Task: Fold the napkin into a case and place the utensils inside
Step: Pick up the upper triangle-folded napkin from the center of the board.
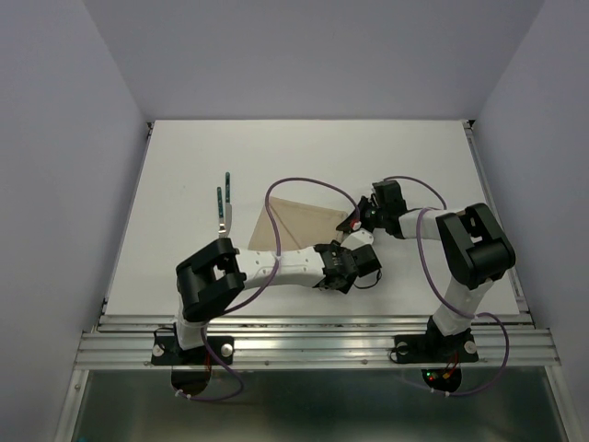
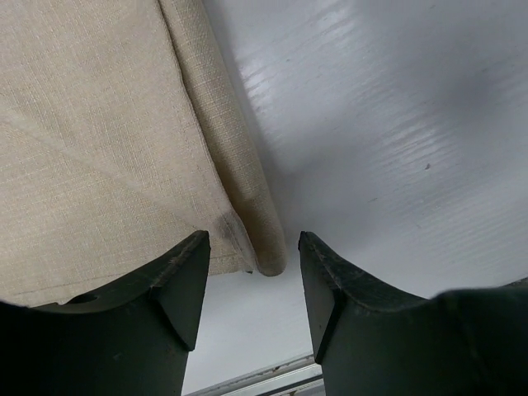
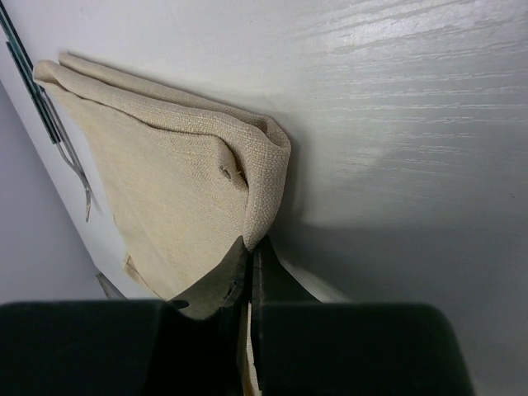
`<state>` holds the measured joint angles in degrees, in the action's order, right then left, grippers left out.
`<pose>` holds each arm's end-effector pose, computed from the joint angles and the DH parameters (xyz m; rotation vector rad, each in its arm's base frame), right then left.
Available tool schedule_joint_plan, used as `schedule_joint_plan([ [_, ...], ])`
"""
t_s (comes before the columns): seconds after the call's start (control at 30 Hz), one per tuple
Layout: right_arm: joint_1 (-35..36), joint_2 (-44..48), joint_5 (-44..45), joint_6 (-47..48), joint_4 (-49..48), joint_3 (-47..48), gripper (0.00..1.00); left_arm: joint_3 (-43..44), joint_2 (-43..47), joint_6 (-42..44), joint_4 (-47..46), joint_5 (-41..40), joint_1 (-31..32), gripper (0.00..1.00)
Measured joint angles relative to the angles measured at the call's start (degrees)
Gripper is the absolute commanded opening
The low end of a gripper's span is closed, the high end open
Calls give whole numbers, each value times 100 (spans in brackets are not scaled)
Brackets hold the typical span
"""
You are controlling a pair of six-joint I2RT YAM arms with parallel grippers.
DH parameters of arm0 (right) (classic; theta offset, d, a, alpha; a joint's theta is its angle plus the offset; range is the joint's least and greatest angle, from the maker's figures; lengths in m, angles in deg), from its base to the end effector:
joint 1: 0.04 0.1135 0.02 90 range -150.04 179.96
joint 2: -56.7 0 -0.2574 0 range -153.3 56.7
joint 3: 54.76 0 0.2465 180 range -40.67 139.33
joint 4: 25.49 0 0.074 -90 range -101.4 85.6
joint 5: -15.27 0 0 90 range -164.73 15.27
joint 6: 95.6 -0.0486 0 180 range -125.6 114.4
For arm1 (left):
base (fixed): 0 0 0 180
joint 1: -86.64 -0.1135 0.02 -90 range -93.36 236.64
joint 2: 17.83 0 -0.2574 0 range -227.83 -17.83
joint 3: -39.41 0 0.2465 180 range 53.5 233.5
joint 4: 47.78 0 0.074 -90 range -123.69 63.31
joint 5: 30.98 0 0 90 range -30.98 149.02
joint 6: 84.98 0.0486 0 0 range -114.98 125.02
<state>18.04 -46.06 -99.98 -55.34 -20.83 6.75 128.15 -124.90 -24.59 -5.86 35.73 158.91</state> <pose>0.3208 0.1265 0.1173 0.4714 2.5072 1.0463 0.1366 -0.3641 0.1790 0.7820 2.3789 -0.1910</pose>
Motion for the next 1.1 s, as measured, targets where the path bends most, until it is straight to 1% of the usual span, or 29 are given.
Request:
schedule_joint_plan([
  [0.27,0,2,2,0,0,0,1,90,-28,68,50,-92,39,58],
  [0.47,0,2,4,0,0,0,1,90,-236,133,9,-109,39,55],
  [0.77,0,2,20,0,2,0,1,68,-472,181,-160,-92,39,45],
  [0.83,0,2,22,0,2,0,1,46,-481,192,-216,-98,39,45],
  [0.93,0,15,48,7,24,0,1,9,-481,238,-295,-120,37,38],
  [0.97,0,31,66,13,44,0,1,-4,-481,256,-328,-122,35,32],
  [1.03,0,76,101,42,83,0,1,-59,-472,321,-461,-116,24,24],
  [1.07,0,109,114,48,111,-2,1,-96,-459,343,-533,-107,24,14],
  [1.1,0,131,127,50,131,-2,1,-142,-437,374,-605,-85,13,9],
])
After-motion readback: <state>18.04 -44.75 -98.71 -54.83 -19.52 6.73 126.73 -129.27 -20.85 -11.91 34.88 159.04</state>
